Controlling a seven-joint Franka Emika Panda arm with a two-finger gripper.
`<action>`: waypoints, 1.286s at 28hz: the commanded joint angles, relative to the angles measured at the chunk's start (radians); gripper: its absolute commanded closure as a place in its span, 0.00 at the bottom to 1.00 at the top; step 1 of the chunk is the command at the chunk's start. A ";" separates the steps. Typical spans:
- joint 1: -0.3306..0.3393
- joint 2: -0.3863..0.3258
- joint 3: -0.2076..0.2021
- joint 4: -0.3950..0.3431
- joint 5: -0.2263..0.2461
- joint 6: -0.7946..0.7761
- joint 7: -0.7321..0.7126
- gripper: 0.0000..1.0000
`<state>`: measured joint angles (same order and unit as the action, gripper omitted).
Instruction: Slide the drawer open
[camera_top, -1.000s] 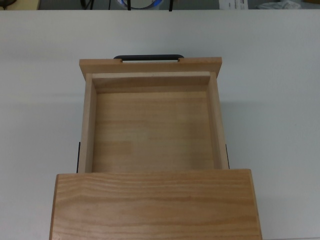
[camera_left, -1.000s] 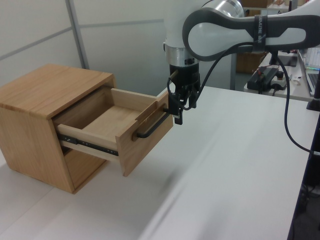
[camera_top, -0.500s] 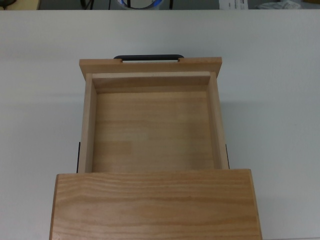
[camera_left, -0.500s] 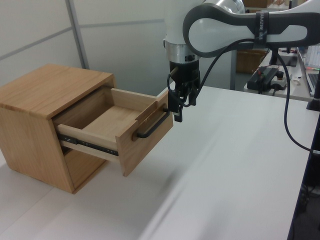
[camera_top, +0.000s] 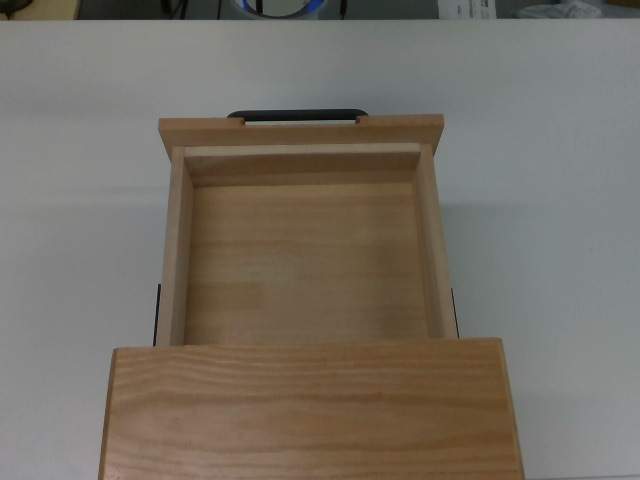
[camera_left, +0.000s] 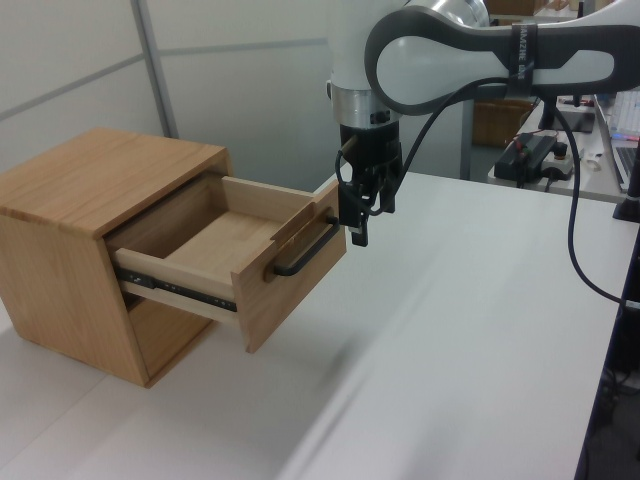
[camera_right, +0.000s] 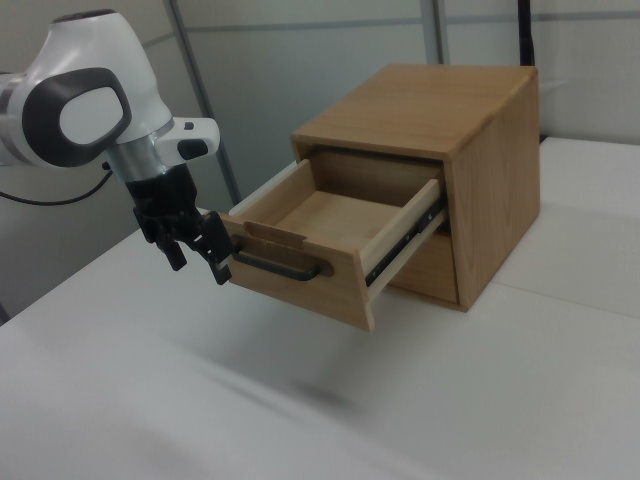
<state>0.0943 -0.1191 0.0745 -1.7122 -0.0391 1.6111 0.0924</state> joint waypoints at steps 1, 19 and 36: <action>-0.002 0.010 -0.002 0.025 0.015 -0.036 -0.025 0.00; -0.002 0.030 -0.005 0.056 0.010 -0.023 -0.023 0.00; 0.001 0.029 0.002 0.071 0.015 -0.025 -0.022 0.00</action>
<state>0.0943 -0.1042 0.0753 -1.6747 -0.0391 1.6073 0.0903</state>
